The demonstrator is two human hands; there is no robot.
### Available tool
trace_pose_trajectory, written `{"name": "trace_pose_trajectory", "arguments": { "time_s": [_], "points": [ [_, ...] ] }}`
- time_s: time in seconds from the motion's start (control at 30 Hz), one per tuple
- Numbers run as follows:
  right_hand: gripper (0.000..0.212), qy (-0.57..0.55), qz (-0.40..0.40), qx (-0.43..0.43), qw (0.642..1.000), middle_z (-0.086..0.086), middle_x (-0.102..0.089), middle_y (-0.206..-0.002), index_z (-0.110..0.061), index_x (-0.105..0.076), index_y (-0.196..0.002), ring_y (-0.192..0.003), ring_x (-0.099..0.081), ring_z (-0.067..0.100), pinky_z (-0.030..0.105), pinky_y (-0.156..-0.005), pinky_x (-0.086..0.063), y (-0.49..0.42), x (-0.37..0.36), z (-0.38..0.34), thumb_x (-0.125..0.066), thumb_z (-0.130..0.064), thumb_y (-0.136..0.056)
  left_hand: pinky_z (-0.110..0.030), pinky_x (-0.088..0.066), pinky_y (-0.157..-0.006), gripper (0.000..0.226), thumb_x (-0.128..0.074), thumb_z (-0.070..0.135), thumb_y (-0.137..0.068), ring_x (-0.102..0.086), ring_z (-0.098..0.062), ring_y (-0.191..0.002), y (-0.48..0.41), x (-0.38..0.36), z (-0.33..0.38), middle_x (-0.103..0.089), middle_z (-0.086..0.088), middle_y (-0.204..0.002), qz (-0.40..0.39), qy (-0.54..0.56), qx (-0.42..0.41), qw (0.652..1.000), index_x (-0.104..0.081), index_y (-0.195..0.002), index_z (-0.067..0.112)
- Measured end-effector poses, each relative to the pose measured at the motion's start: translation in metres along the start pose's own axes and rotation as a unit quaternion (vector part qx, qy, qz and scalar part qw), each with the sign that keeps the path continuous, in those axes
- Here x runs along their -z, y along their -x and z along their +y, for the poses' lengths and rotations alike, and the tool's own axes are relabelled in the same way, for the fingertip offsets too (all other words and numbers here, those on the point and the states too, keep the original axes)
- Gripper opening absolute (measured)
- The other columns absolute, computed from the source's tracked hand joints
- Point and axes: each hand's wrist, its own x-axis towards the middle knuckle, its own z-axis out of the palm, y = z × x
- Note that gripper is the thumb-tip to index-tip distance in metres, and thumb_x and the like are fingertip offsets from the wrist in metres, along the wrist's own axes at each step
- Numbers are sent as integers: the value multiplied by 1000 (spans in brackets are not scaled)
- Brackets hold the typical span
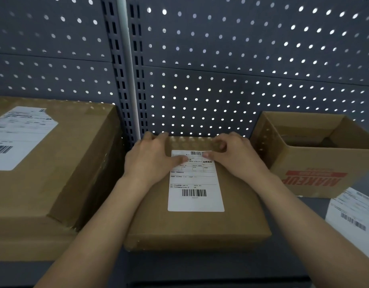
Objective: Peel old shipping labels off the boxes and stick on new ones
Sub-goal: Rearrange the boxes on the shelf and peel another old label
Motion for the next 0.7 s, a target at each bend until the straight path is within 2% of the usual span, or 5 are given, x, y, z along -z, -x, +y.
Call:
{"name": "trace_pose_trajectory", "arguments": {
  "time_s": [0.23,0.47,0.53,0.6,0.7],
  "points": [
    [48,-25,5,6,1000,-8,-53,-97,-22,-68,-117,-88,-53,6,24,-75,-40,-4,-5,8,-76,-49,-78,-41,-46,-88,72,-56,75,-76,-47,-28,-123,-3,-1,-1,-44,-1,-134,-17,-6,14,1000,-47,-138,39],
    [43,-50,23,9,998,-9,-53,-94,-23,-70,-114,-89,-54,7,26,-82,-45,-2,-8,8,-76,-46,-78,-39,-46,-86,71,-56,75,-77,-47,-28,-122,-1,-1,-1,-45,-2,-131,-17,2,17,1000,-48,-138,39],
    [41,-51,17,19,998,-9,-53,-96,-23,-68,-117,-95,-55,9,25,-84,-44,1,-7,9,-73,-45,-82,-40,-45,-89,67,-54,70,-82,-45,-28,-123,3,0,-1,-46,-3,-130,-12,12,2,1000,-46,-139,36],
    [39,-55,11,37,998,-11,-53,-103,-25,-64,-123,-107,-54,13,28,-92,-44,11,-4,9,-66,-43,-89,-40,-42,-95,61,-52,60,-90,-42,-28,-128,13,5,-1,-47,-4,-134,14,59,-22,998,-41,-143,32],
    [39,-21,30,98,995,-10,-53,-127,-22,-58,-134,-124,-45,11,33,-107,-38,35,2,7,-52,-36,-98,-32,-36,-101,49,-47,43,-98,-38,-22,-131,35,10,-2,-47,0,-139,71,88,-103,988,-42,-143,24]
  ]
}}
